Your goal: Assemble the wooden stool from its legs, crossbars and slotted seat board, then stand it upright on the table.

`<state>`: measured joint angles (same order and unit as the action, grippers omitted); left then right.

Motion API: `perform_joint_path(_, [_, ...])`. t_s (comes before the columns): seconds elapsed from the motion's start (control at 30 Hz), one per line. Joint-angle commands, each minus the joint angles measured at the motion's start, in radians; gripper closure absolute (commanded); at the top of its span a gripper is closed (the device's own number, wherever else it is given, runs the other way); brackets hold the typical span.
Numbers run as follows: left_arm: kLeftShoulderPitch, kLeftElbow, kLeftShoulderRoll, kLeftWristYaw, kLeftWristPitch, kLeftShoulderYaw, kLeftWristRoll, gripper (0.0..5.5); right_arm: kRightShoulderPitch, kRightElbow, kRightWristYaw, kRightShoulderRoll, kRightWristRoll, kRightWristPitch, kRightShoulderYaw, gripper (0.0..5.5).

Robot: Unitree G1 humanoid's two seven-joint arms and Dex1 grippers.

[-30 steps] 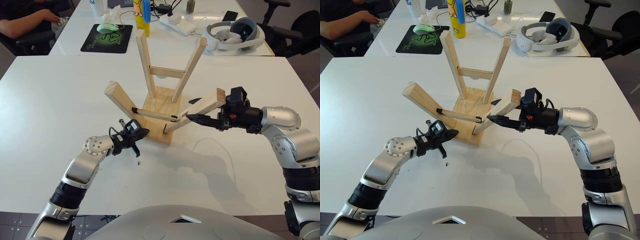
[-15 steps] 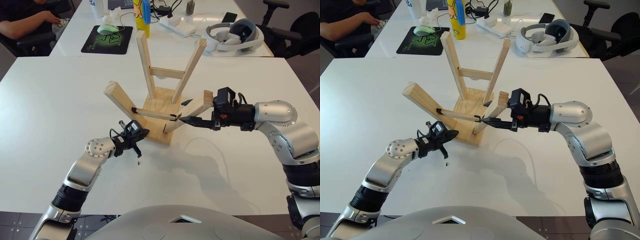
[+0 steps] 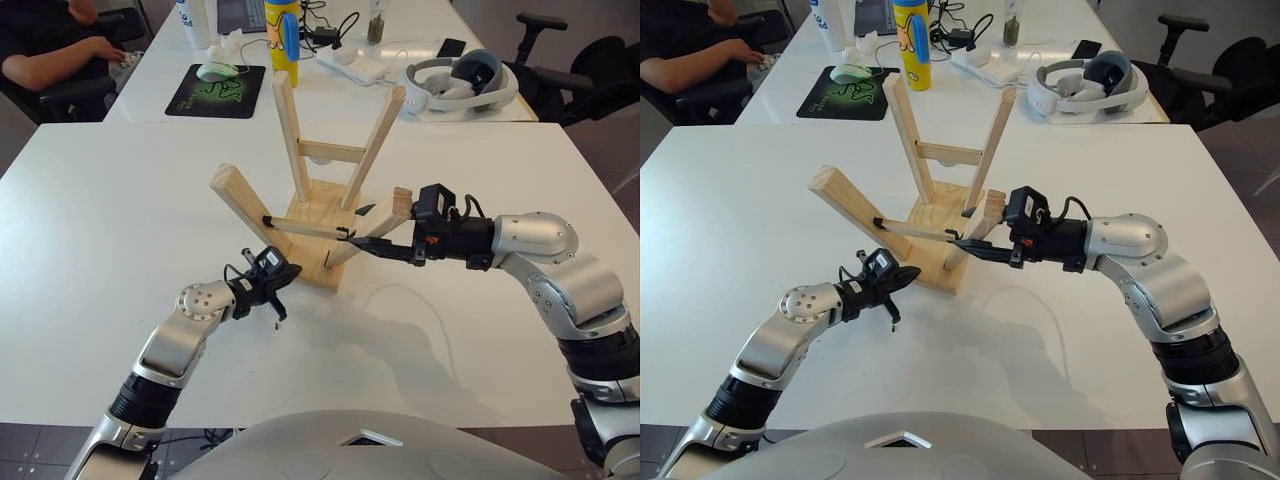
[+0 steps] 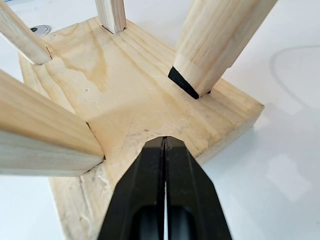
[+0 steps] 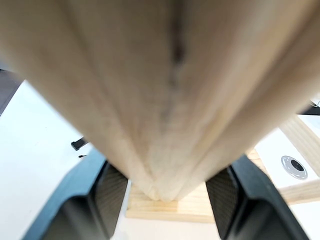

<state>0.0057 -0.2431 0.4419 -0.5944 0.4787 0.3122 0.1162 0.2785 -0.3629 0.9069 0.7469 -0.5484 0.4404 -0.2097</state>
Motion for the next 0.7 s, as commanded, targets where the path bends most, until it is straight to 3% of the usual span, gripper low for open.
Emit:
perform_joint_path(0.03, [0.025,0.024,-0.007,-0.002,0.038,0.029,-0.011,5.5,-0.042,0.126,-0.006,0.004,0.126,0.146,-0.161,3.44])
perform_joint_path(0.7, [0.014,0.033,-0.026,0.008,0.039,0.025,-0.012,5.5,-0.011,0.248,0.015,-0.015,0.132,0.22,-0.3,3.44])
